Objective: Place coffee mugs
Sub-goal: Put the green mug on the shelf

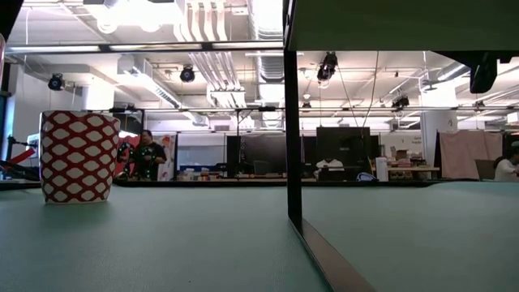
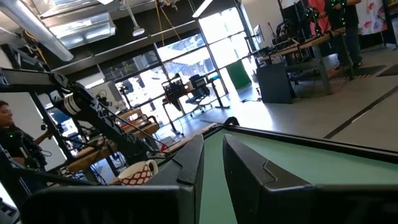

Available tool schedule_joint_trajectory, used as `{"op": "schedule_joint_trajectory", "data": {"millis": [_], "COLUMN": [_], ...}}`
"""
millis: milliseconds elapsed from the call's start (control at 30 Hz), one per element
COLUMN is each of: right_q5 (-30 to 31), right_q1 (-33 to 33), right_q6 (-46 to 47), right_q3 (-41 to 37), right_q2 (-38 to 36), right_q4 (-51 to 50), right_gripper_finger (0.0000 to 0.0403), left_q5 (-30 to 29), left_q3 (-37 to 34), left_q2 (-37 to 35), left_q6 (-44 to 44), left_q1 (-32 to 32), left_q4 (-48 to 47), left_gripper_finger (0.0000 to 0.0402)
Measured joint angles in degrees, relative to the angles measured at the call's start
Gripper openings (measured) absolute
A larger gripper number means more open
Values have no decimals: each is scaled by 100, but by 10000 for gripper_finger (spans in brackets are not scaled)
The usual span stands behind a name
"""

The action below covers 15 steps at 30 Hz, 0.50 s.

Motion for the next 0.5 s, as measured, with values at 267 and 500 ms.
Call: {"op": "schedule_joint_trajectory", "data": {"millis": [267,500], "right_q5": [0,0], "right_q1": [-2,0], "right_q6": [-53,-49], "right_q3": [0,0], "right_q2": [4,4], "right_q4": [1,1], "right_gripper_finger": [50,50], "left_q5": [-5,-5], "left_q3": [-40,-45], "left_q2": [159,181], "left_q6": [-643,-1038], "left_q1": [0,-35], "left_q4": [476,802], "left_gripper_finger": [8,8]}}
